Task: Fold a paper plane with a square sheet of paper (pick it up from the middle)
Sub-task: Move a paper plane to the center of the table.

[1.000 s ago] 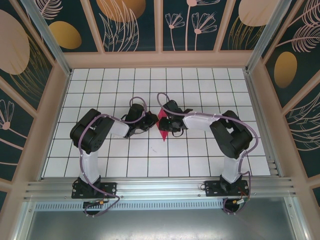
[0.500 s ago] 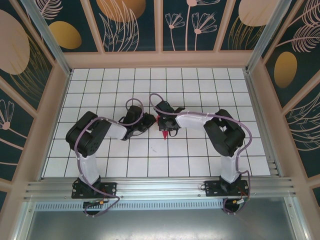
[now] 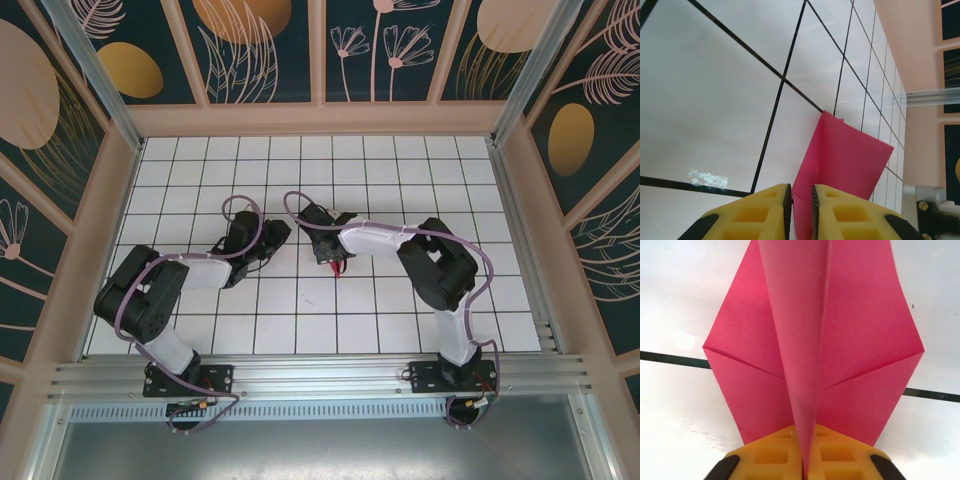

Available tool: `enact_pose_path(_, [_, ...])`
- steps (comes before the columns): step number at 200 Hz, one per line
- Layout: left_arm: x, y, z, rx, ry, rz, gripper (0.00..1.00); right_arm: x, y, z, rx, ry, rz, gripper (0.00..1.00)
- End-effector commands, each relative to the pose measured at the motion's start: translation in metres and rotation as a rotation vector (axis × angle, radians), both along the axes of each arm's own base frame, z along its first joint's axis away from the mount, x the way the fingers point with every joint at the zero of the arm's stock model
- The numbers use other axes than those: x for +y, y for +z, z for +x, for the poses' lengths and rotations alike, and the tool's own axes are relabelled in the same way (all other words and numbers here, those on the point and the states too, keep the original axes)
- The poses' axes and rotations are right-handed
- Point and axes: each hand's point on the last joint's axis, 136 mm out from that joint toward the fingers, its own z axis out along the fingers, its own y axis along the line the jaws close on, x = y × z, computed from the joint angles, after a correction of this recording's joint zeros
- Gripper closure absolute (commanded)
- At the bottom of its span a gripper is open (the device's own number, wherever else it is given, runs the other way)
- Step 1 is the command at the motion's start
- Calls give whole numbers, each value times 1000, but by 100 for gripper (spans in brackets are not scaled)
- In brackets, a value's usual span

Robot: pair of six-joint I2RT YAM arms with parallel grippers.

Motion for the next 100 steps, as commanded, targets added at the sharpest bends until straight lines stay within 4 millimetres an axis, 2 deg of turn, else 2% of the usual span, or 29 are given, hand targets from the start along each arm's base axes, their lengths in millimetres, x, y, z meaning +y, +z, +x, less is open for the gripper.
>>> enact_pose_path(1, [6, 0, -2, -2, 5, 22, 78, -5, 0, -2, 11, 18, -49, 86])
enact_pose_path(18, [3, 0, -2, -1, -4, 15, 78, -4, 4, -1, 11, 13, -31, 82])
enact_pose_path(61, [-3, -1, 0, 6, -29, 4, 78, 0, 20, 4, -4, -5, 39, 80])
enact_pose_path(100, [-8, -5, 1, 17, -51, -3, 78, -4, 15, 5, -12, -23, 12, 92])
